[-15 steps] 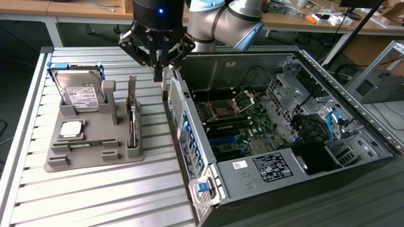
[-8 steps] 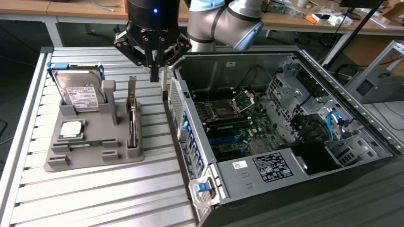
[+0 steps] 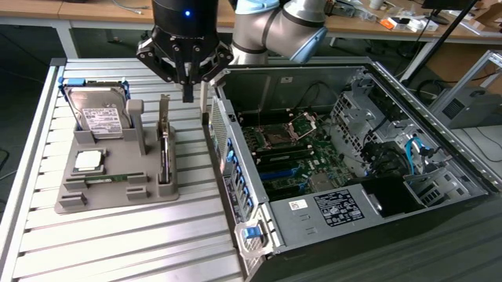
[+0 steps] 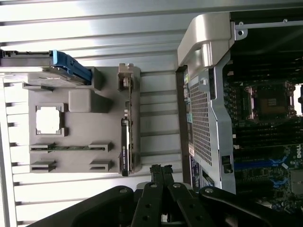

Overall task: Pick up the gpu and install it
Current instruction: 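Reach for the gpu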

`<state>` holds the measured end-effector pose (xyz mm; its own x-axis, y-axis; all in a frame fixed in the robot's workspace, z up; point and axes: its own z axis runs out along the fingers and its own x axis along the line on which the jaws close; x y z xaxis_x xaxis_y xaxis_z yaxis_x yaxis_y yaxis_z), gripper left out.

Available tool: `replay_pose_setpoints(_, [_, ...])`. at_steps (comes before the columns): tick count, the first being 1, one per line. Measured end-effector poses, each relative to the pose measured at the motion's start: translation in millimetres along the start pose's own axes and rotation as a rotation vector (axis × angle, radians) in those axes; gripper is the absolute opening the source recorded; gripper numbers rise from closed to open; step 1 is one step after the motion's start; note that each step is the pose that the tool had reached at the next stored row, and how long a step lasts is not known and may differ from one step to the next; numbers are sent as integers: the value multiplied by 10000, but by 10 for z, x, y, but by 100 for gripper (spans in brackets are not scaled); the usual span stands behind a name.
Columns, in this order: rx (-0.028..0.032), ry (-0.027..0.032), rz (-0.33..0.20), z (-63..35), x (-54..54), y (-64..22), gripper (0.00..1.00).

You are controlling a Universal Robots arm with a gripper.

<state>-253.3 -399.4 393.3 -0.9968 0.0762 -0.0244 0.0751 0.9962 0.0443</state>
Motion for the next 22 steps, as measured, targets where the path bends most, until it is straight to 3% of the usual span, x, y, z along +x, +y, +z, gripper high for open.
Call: replay_pose_setpoints(22, [-1, -1, 0, -4, 179, -26, 11])
